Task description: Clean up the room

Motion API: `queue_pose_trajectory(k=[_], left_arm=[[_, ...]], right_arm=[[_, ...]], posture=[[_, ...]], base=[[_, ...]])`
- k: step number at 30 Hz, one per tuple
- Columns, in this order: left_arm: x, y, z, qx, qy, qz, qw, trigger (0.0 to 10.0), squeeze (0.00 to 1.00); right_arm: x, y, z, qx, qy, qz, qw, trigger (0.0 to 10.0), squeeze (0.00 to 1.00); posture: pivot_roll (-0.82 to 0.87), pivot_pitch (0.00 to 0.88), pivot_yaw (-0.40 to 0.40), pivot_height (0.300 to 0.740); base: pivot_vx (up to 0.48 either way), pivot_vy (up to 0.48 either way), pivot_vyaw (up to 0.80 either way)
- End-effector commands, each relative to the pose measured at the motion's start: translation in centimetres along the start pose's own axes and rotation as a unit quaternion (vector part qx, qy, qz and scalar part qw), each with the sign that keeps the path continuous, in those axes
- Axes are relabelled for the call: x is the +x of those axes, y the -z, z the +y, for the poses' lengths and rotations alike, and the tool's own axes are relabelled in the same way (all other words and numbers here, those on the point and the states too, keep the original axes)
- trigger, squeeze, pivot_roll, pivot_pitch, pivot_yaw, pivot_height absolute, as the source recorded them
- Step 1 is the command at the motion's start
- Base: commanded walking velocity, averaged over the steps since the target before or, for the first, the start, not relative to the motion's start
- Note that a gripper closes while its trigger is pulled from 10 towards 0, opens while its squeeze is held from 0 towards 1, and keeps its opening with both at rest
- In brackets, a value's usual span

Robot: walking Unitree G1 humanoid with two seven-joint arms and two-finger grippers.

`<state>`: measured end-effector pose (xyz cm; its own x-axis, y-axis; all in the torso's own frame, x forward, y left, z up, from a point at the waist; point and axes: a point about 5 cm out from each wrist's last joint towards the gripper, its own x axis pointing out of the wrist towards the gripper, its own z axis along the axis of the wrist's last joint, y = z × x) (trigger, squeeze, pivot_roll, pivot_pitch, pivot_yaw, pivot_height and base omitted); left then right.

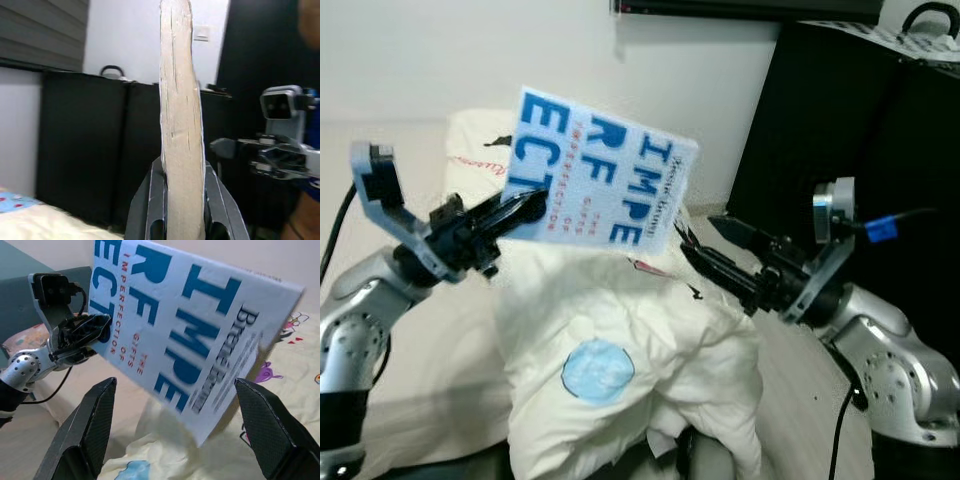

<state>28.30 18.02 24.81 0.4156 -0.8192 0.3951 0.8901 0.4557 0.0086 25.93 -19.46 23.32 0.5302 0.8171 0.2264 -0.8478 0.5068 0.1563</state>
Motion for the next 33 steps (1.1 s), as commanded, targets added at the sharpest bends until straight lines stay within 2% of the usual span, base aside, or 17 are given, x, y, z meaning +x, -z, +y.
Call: queue_pose_trajectory(k=[1, 6, 8, 19, 21, 26, 27, 29, 30, 33], left_arm=[[0.2, -0.7, -0.5, 0.008, 0.024, -0.005, 1.0, 10.0, 0.0], [0.1, -0.9, -0.5, -0.001, 0.046, -0.007, 0.999, 10.0, 0.0], [0.0, -1.1, -1.1, -0.02, 0.095, -0.005, 0.995, 10.0, 0.0], [-0.1, -1.0, -2.1, -0.047, 0.144, 0.001, 0.988, 10.0, 0.0], [0.4, -0.5, -3.1, -0.064, 0.173, 0.005, 0.983, 10.0, 0.0], [0.8, 0.0, -3.7, -0.074, 0.19, 0.01, 0.979, 10.0, 0.0], [0.9, 0.3, -3.8, -0.077, 0.194, 0.015, 0.978, 10.0, 0.0], [1.0, 0.5, -3.8, -0.074, 0.195, 0.024, 0.978, 10.0, 0.0], [1.1, 0.6, -3.0, -0.064, 0.17, 0.03, 0.983, 10.0, 0.0], [1.1, 0.5, -2.7, -0.061, 0.159, 0.029, 0.985, 10.0, 0.0]], right_arm=[[-0.2, -0.3, 0.3, -0.002, -0.001, -0.006, 1.0, 10.0, 0.0], [-0.6, -0.4, -0.4, -0.008, 0.027, -0.003, 1.0, 10.0, 0.0], [-0.5, -0.3, -0.9, -0.008, 0.044, 0.001, 0.999, 10.0, 0.0], [-0.3, 0.5, -0.8, -0.002, 0.044, 0.014, 0.999, 10.0, 0.0], [0.3, 1.0, -0.2, 0.01, 0.02, 0.018, 1.0, 10.0, 0.0], [0.7, 1.5, 0.8, 0.026, -0.02, 0.024, 0.999, 10.0, 0.0], [0.8, 1.7, 1.2, 0.033, -0.038, 0.026, 0.998, 0.0, 0.0], [0.9, 1.8, 1.5, 0.039, -0.049, 0.024, 0.998, 0.0, 0.0], [1.0, 1.8, 1.7, 0.042, -0.057, 0.018, 0.997, 0.0, 0.0], [1.0, 1.8, 1.7, 0.042, -0.057, 0.016, 0.997, 0.0, 0.0]], posture=[[-0.02, 0.0, -0.074, 0.477], [-0.02, 0.0, -0.071, 0.477], [-0.03, 0.0, -0.071, 0.477], [-0.02, 0.0, -0.068, 0.477], [-0.02, 0.0, -0.071, 0.477], [-0.02, 0.001, -0.071, 0.477], [-0.02, 0.003, -0.07, 0.477], [-0.02, 0.004, -0.071, 0.477], [-0.03, 0.008, -0.069, 0.477], [-0.03, 0.008, -0.069, 0.477]], base=[[0.0, 0.0, 0.0], [0.0, 0.0, 0.0], [0.0, 0.0, 0.0], [0.0, 0.0, 0.0], [0.0, 0.0, 0.0], [0.0, 0.0, 0.0], [0.0, 0.0, 0.0], [0.0, 0.0, 0.0], [0.0, 0.0, 0.0], [0.0, 0.0, 0.0]])
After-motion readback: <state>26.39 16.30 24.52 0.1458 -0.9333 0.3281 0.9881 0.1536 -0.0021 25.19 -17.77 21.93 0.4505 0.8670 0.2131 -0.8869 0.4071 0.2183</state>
